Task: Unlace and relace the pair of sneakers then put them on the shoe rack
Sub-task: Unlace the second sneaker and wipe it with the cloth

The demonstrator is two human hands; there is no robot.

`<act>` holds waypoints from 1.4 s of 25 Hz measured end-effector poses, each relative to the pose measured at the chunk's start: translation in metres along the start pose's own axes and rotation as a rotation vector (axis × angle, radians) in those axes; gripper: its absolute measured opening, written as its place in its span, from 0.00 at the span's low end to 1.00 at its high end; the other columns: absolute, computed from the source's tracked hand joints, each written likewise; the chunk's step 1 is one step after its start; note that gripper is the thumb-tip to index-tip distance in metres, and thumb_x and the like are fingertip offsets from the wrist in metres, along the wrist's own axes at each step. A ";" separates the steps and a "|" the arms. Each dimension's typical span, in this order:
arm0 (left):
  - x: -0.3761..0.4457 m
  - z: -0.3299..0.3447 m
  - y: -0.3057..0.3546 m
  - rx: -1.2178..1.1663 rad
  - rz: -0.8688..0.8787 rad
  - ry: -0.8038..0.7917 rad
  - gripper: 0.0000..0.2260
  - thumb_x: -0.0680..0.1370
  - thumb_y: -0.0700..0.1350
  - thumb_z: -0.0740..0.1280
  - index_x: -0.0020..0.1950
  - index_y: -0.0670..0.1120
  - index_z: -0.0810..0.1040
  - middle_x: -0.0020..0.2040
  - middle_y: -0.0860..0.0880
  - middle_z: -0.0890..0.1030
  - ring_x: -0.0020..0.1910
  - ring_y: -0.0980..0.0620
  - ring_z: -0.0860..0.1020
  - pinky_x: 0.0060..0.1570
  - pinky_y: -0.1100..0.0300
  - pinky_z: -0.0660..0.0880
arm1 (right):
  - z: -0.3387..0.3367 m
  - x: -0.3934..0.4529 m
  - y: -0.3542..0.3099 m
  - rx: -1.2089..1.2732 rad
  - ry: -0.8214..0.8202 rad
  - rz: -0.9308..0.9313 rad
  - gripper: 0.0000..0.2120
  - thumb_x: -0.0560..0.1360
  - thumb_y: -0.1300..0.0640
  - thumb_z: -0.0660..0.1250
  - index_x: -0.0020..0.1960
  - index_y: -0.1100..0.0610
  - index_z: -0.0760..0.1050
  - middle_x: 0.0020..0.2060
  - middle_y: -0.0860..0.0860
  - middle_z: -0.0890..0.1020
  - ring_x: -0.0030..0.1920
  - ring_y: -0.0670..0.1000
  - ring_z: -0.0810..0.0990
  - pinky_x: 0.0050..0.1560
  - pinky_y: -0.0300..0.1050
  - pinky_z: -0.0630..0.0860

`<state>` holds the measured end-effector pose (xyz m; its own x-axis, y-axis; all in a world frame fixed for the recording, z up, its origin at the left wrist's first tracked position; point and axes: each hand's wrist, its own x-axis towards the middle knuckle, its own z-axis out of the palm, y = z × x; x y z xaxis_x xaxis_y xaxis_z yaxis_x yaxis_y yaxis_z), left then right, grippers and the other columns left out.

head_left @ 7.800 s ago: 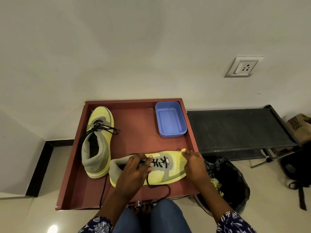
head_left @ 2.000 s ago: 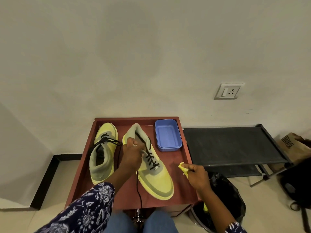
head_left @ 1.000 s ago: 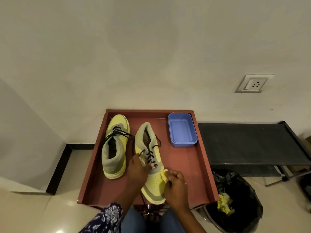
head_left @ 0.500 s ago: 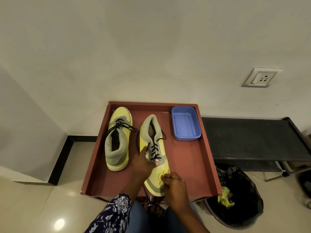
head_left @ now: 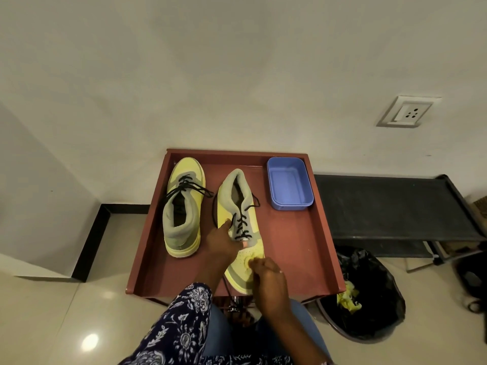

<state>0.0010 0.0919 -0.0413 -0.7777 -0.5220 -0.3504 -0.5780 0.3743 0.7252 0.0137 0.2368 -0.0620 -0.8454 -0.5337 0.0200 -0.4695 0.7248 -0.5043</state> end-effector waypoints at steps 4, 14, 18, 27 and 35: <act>-0.001 -0.001 -0.002 -0.039 -0.009 0.002 0.36 0.69 0.47 0.74 0.73 0.43 0.61 0.68 0.42 0.71 0.66 0.45 0.70 0.60 0.60 0.67 | 0.008 -0.015 -0.002 -0.130 -0.053 -0.052 0.11 0.75 0.65 0.62 0.54 0.59 0.79 0.53 0.54 0.77 0.55 0.53 0.76 0.54 0.36 0.71; 0.002 -0.001 -0.005 -0.086 -0.059 0.008 0.36 0.68 0.48 0.75 0.72 0.47 0.63 0.67 0.40 0.71 0.66 0.43 0.70 0.60 0.58 0.67 | -0.004 0.008 -0.015 -0.010 -0.080 -0.083 0.18 0.62 0.67 0.75 0.51 0.59 0.80 0.49 0.52 0.80 0.47 0.54 0.80 0.46 0.37 0.78; 0.003 -0.001 -0.007 -0.066 -0.061 0.000 0.35 0.68 0.49 0.74 0.72 0.49 0.64 0.66 0.42 0.72 0.64 0.45 0.71 0.58 0.61 0.67 | 0.005 -0.016 -0.023 -0.093 -0.183 -0.256 0.17 0.53 0.60 0.76 0.41 0.59 0.80 0.43 0.50 0.79 0.44 0.51 0.72 0.32 0.37 0.76; 0.006 0.000 -0.001 -0.009 -0.082 -0.005 0.34 0.70 0.48 0.73 0.72 0.48 0.63 0.66 0.42 0.72 0.64 0.44 0.71 0.60 0.58 0.69 | -0.002 -0.009 -0.014 -0.352 -0.247 -0.618 0.21 0.49 0.41 0.75 0.37 0.54 0.83 0.41 0.46 0.77 0.45 0.50 0.66 0.35 0.36 0.75; 0.003 -0.001 0.001 -0.016 -0.085 -0.011 0.33 0.71 0.47 0.73 0.73 0.48 0.62 0.66 0.41 0.70 0.65 0.42 0.70 0.61 0.55 0.68 | -0.015 -0.021 0.010 -0.212 -0.192 -0.419 0.06 0.65 0.56 0.64 0.36 0.57 0.78 0.38 0.50 0.77 0.40 0.48 0.68 0.33 0.36 0.74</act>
<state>-0.0012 0.0900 -0.0414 -0.7286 -0.5431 -0.4174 -0.6381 0.3167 0.7018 0.0228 0.2612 -0.0546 -0.5206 -0.8537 0.0142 -0.8167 0.4930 -0.2998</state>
